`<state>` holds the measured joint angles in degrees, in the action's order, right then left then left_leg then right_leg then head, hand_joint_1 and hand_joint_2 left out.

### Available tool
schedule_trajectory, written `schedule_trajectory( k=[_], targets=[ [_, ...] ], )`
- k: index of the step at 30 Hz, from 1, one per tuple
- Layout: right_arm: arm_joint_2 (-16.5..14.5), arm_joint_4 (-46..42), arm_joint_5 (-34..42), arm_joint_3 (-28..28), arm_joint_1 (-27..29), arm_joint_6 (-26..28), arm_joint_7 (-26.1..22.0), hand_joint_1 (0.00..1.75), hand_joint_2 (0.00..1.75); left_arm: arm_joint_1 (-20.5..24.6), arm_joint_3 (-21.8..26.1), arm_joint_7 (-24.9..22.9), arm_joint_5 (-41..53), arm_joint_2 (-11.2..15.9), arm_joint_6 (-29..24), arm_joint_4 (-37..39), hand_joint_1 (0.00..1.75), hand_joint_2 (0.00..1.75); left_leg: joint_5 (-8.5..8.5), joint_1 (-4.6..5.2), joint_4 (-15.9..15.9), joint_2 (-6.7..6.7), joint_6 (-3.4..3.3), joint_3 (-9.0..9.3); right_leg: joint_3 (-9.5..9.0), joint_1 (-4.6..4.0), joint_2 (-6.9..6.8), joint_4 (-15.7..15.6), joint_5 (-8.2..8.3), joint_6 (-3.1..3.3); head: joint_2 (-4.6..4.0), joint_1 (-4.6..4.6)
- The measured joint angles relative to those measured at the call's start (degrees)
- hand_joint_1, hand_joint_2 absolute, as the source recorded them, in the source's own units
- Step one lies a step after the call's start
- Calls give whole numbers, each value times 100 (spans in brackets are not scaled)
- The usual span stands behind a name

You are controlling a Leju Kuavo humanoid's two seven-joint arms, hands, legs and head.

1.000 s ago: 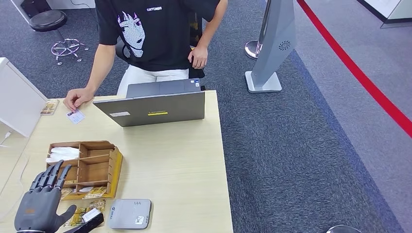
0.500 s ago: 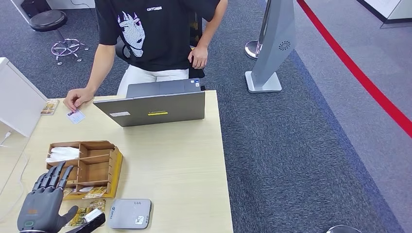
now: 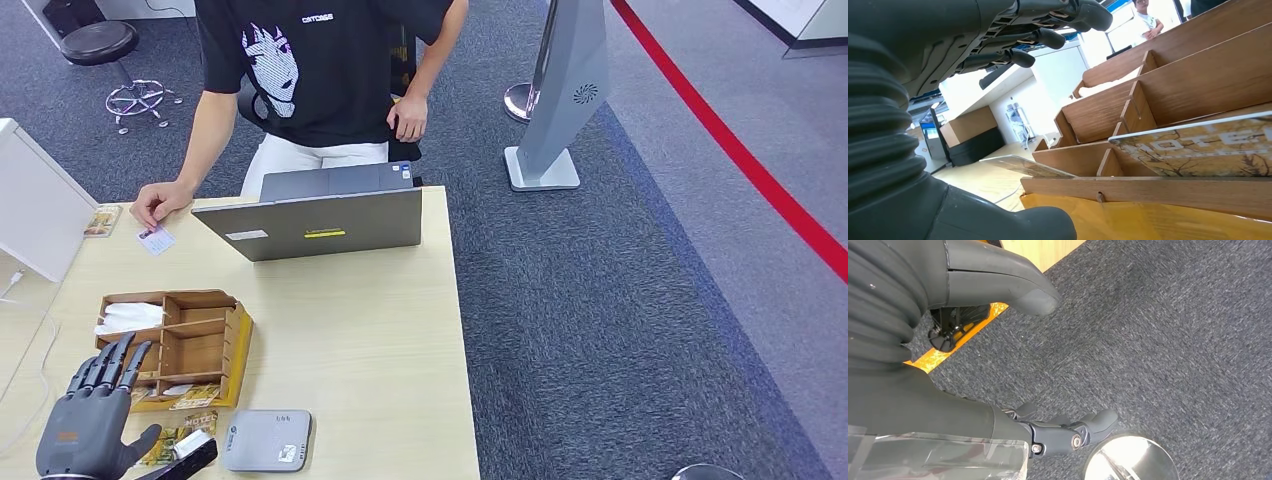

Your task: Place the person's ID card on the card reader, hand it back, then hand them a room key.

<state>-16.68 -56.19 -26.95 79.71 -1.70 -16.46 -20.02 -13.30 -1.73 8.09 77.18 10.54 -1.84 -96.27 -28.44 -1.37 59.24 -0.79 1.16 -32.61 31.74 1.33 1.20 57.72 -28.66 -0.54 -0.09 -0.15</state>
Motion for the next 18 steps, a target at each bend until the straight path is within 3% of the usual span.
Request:
schedule_trajectory(
  k=[10,18],
  targets=[
    [-7,-20,1,1,1,-38,13,0,175,0,-3,16,12,0,1,1,0,175,0,0,0,0,0,0,0,0,0,0,0,0,0,0],
    [-66,-426,207,-81,68,-395,336,0,175,-60,-299,-52,208,1,192,-263,0,175,0,1,0,0,0,-2,0,1,0,0,0,0,0,1]
  ],
)
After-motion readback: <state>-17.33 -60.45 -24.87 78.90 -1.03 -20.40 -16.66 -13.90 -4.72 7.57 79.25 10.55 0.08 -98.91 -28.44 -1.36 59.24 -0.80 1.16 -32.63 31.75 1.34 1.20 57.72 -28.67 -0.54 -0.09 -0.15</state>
